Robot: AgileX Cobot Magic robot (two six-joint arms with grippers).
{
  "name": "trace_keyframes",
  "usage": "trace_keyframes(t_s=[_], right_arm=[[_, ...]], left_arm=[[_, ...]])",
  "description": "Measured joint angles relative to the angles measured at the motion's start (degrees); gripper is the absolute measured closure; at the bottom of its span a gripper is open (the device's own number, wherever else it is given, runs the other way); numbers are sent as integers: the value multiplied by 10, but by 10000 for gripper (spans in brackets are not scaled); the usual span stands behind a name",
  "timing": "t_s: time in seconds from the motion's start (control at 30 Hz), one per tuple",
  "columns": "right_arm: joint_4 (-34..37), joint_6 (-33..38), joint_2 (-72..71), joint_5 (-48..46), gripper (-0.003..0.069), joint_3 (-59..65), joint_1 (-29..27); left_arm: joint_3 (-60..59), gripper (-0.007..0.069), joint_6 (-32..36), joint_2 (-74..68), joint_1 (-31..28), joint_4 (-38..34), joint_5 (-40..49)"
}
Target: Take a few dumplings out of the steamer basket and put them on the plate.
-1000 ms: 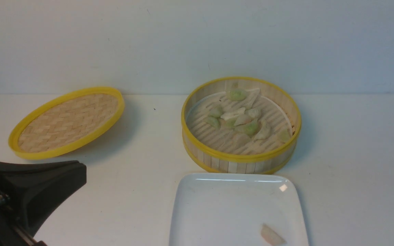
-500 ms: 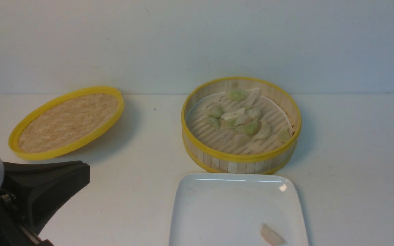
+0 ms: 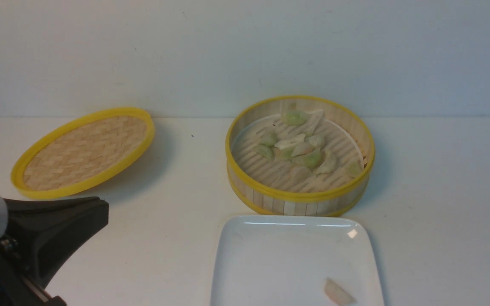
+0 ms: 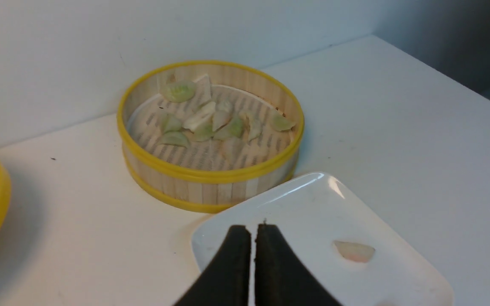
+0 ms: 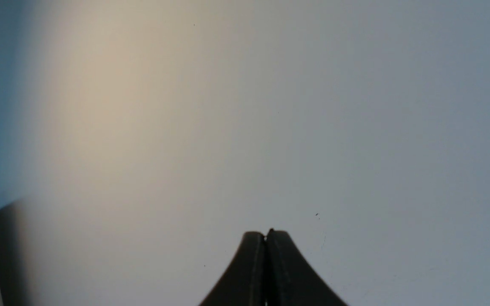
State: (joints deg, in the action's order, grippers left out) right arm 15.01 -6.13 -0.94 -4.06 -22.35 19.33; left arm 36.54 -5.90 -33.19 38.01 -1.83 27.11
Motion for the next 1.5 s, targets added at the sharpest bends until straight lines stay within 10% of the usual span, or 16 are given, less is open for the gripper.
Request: trace_keyframes(t_s=[0.53,1.5], right_arm=[[0,0,0,0,673,0,0],[0,0,0,0,673,0,0]], left_arm=[[-315,620,18,271,-304,22,-98],[-381,620,102,338,-328,22,-51]])
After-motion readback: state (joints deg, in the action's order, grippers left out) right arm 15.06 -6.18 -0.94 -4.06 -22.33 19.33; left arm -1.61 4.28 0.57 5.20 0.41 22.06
